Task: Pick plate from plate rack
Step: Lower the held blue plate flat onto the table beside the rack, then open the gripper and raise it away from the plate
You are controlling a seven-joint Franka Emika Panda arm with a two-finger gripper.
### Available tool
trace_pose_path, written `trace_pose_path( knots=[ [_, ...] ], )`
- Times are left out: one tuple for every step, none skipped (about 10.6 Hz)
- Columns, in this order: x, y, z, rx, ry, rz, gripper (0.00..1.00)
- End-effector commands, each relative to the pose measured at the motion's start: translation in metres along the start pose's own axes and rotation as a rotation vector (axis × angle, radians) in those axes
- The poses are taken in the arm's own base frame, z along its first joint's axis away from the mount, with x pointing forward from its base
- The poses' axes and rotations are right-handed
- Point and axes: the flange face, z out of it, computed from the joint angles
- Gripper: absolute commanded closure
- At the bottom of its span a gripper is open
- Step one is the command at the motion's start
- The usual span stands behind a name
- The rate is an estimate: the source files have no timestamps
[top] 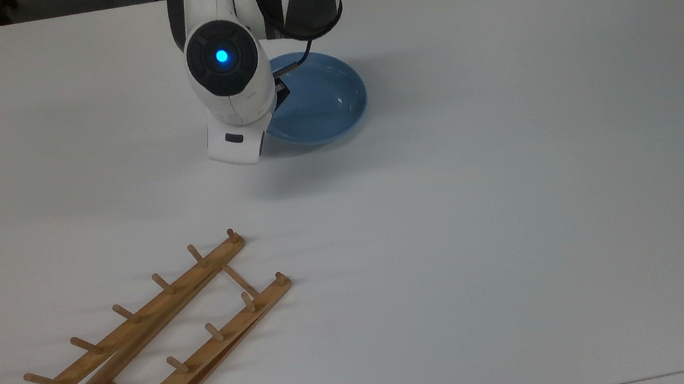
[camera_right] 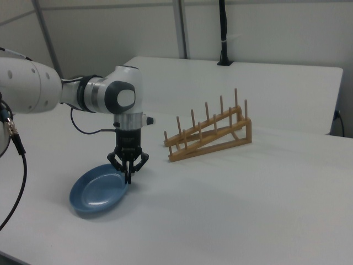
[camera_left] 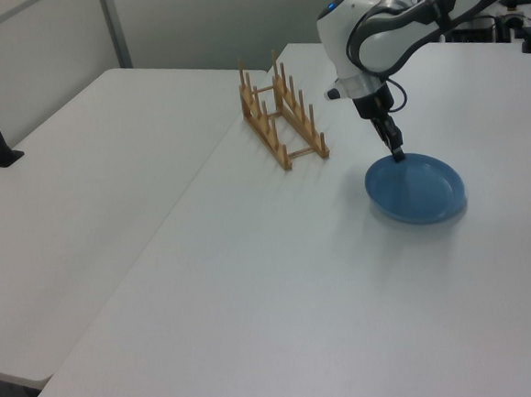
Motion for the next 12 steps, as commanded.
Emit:
trace_pose_path(
  knots=[
    [0.001, 0.004, 0.009, 0.01, -0.014, -0.018, 0.87],
    [-0.001, 0.008, 0.007, -0.001, -0.016, -0.015, 0.79],
    [-0.003, 0.012, 0.0, -0.018, -0.013, 0.0, 0.7],
    [-0.006, 0.014, -0.008, -0.046, -0.013, 0.031, 0.58],
    [-0.009, 0.016, -0.022, -0.086, -0.009, 0.074, 0.34],
    [-0.017, 0.015, -0.043, -0.131, 0.008, 0.132, 0.14],
    [-0.026, 0.011, -0.063, -0.177, 0.028, 0.179, 0.0],
    [-0.037, 0.004, -0.088, -0.205, 0.069, 0.236, 0.0],
    [-0.047, -0.001, -0.108, -0.218, 0.106, 0.288, 0.0],
    [-0.057, -0.008, -0.127, -0.228, 0.147, 0.344, 0.0],
    [-0.065, -0.018, -0.143, -0.226, 0.176, 0.426, 0.0],
    [-0.075, -0.026, -0.157, -0.224, 0.213, 0.533, 0.0]
  ],
)
